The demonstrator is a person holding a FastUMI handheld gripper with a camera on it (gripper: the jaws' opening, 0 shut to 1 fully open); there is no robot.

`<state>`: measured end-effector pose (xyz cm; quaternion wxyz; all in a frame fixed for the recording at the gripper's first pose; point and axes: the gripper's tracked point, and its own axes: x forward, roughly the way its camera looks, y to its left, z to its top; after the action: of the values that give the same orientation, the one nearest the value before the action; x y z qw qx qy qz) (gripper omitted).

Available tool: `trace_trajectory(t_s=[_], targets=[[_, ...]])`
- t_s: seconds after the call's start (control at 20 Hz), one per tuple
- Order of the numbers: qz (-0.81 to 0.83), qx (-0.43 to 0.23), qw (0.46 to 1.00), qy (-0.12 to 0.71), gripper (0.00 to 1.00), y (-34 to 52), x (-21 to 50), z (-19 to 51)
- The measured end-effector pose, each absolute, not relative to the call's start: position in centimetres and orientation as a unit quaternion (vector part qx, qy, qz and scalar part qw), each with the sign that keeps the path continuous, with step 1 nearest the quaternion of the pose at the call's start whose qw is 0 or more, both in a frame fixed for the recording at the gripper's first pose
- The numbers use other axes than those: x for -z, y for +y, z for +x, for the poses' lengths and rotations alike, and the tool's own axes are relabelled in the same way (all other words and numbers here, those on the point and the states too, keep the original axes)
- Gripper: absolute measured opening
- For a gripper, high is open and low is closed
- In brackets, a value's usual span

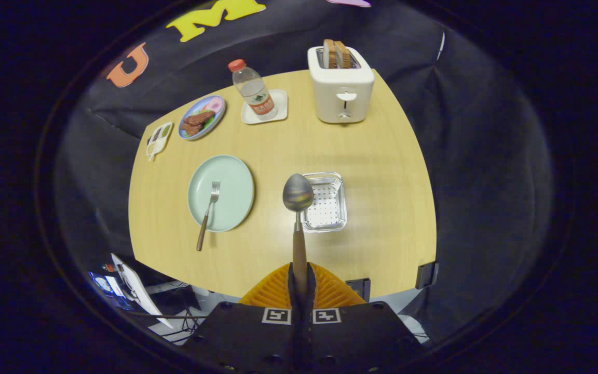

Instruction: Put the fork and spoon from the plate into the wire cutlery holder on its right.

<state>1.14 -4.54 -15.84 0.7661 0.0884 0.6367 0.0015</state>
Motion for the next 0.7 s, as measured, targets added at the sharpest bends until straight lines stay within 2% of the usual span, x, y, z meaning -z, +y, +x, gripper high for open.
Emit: trace_trajectory(t_s=[0.3,0.4,0.6,0.65,0.7], targets=[[0.136,0.035,0.727,0.672,0.01,-5.9,18.6,1.7],[0.143,0.046,0.725,0.672,0.08,-6.3,18.7,2.4],[0.17,0.041,0.73,0.661,0.15,-5.7,19.0,3.7],[0.172,0.038,0.734,0.656,0.3,-5.7,18.6,3.9],[0.173,0.034,0.739,0.65,0.36,-5.4,18.4,4.0]])
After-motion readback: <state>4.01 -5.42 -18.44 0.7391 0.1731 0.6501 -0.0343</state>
